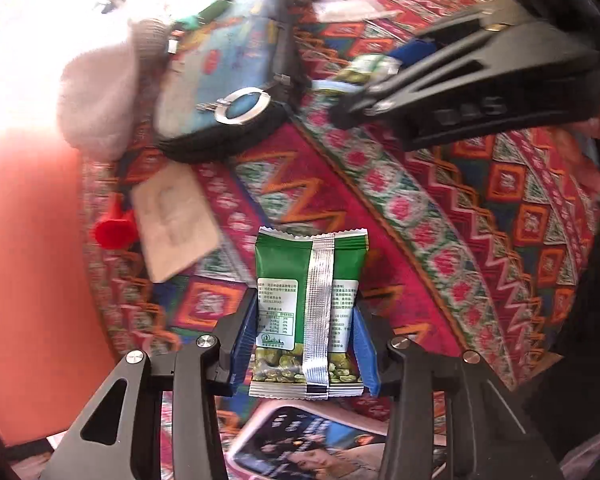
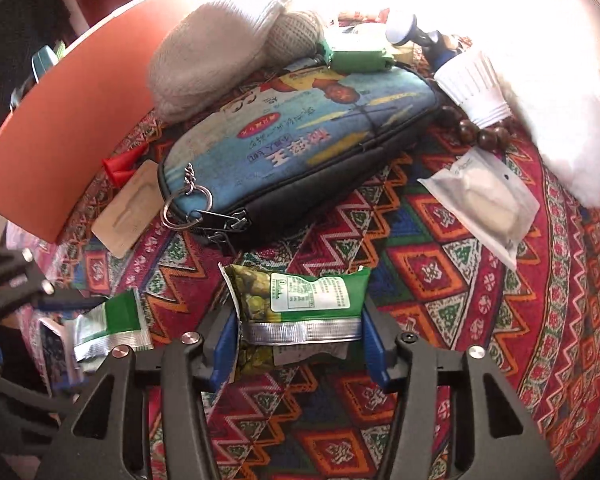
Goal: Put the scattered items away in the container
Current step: 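Grasp a green pea snack packet with each tool, then carry both green packets over the pink box and open both tools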
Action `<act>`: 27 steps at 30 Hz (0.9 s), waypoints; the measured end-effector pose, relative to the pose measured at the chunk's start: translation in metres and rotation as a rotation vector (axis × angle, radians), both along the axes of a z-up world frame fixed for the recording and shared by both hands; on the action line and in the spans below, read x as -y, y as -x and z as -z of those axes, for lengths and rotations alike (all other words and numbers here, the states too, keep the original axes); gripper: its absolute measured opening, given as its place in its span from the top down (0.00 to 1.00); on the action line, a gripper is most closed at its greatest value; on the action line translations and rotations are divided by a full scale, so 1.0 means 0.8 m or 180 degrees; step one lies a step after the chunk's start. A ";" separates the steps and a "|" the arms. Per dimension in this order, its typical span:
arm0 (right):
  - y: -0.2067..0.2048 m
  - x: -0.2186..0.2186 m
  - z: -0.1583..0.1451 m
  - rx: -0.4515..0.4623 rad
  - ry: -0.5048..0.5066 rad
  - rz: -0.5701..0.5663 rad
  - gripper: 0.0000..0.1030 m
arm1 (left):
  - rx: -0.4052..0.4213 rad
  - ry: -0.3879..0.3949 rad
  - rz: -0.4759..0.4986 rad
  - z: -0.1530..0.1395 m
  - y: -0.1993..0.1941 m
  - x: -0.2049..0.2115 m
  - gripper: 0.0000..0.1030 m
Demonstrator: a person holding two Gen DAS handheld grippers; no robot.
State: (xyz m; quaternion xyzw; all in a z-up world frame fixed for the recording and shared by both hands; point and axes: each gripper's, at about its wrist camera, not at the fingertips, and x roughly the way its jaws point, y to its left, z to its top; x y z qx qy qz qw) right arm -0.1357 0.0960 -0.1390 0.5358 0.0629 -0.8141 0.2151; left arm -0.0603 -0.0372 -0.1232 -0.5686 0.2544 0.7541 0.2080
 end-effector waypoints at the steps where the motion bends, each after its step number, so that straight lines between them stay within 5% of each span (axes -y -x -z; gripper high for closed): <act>1: -0.003 -0.003 -0.006 -0.0017 0.0032 0.0022 0.51 | -0.0002 0.0003 -0.0040 -0.002 0.001 0.004 0.62; 17: -0.043 -0.028 -0.119 -0.0667 0.0535 0.0305 0.51 | -0.0485 -0.0772 -0.0277 -0.116 -0.009 0.076 0.65; 27: -0.077 0.010 -0.243 -0.1653 0.0886 0.0372 0.51 | -0.1432 -0.1374 -0.0784 -0.239 -0.018 0.149 0.65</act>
